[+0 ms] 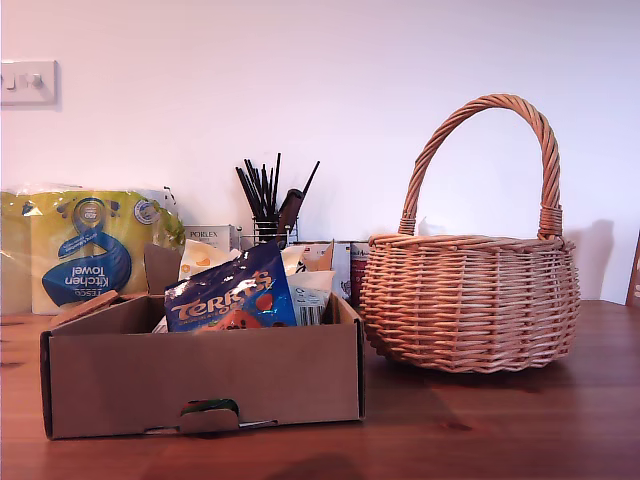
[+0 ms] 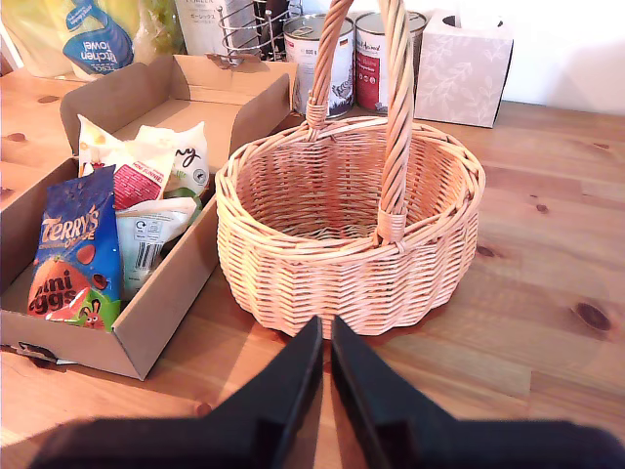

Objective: Move the bags of Easter eggs from the cardboard box on the left into the woven basket on the right side.

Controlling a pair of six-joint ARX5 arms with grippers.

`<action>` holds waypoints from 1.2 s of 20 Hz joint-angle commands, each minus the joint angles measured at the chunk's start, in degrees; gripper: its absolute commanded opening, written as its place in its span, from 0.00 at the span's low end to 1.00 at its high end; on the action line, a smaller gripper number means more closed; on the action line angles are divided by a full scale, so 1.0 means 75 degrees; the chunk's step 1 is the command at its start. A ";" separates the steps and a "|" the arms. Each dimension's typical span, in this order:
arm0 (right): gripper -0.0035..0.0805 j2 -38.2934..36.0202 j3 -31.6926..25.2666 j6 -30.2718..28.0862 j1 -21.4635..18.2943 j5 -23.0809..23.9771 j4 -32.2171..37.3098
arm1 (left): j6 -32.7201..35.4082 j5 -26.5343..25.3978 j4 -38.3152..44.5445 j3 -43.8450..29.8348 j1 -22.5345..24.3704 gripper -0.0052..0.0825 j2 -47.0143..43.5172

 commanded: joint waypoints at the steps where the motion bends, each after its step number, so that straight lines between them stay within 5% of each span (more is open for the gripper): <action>1: 0.03 0.0350 -0.0248 0.0373 0.0003 -0.0329 0.0431 | -0.0038 0.0003 -0.0280 -0.0119 0.0003 0.03 0.0026; 11: 0.03 0.0396 -0.0154 0.0323 0.0009 -0.0644 0.0833 | -0.0035 0.0484 -0.0230 -0.0055 0.0003 0.03 0.0178; 19: 0.03 0.1527 0.0242 0.0239 0.0105 -0.2063 0.0836 | 0.0941 0.1539 -0.0221 0.0691 0.0003 0.03 0.2107; 24: 0.03 0.1588 0.0309 0.0195 0.0105 -0.2154 0.1206 | 0.1693 0.1886 0.0335 0.1017 0.0006 0.03 0.3252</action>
